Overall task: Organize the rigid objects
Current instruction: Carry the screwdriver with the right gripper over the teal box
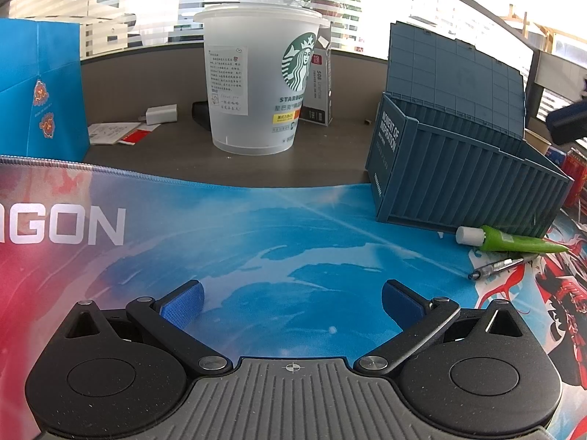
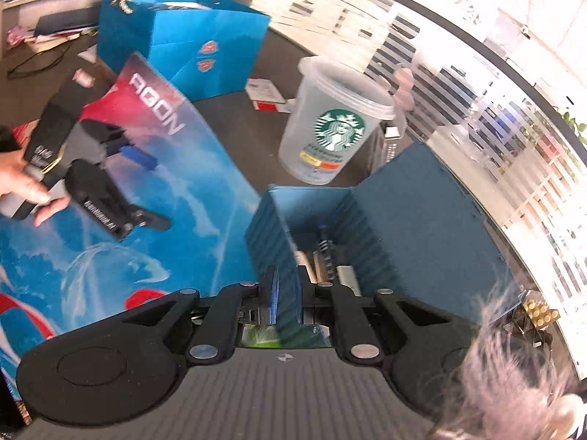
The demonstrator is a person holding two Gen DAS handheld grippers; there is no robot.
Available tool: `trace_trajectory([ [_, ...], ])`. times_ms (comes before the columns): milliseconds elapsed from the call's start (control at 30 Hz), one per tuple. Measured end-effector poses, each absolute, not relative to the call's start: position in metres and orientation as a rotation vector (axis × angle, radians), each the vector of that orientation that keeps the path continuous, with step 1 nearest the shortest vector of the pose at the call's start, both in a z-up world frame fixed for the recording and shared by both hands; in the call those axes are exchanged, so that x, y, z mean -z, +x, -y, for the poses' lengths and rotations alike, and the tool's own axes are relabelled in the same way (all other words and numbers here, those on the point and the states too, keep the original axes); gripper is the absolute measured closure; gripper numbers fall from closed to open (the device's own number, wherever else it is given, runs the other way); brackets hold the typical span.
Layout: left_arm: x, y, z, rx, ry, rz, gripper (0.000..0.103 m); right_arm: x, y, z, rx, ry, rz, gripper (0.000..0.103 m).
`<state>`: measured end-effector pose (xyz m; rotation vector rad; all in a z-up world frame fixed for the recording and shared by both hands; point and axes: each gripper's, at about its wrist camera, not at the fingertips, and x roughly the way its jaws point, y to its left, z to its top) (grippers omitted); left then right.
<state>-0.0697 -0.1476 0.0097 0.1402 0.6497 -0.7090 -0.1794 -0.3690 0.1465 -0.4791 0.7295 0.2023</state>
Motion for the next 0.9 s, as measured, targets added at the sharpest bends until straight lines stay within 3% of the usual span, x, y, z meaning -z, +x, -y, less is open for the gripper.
trace_trajectory([
  [200,-0.010,-0.070,0.148,0.709,0.141,-0.649,0.000,-0.135,-0.175,0.383,-0.245,-0.364,-0.758,0.094],
  [600,-0.010,-0.071,0.150,0.703,0.162,-0.649,0.000,-0.048,-0.223,0.392,-0.168,-0.155,-0.889,0.091],
  [667,-0.010,-0.071,0.150,0.703,0.161,-0.649,0.000,-0.042,-0.225,0.394,-0.161,-0.142,-0.887,0.086],
  [767,-0.010,-0.070,0.150,0.704,0.159,-0.649,0.000,-0.037,-0.228,0.397,-0.153,-0.111,-0.860,0.071],
  [867,-0.009,-0.070,0.150,0.704,0.159,-0.649,0.000,-0.034,-0.230,0.398,-0.150,-0.093,-0.833,0.072],
  [900,-0.009,-0.070,0.150,0.704,0.159,-0.649,0.000,-0.034,-0.230,0.397,-0.154,-0.084,-0.829,0.078],
])
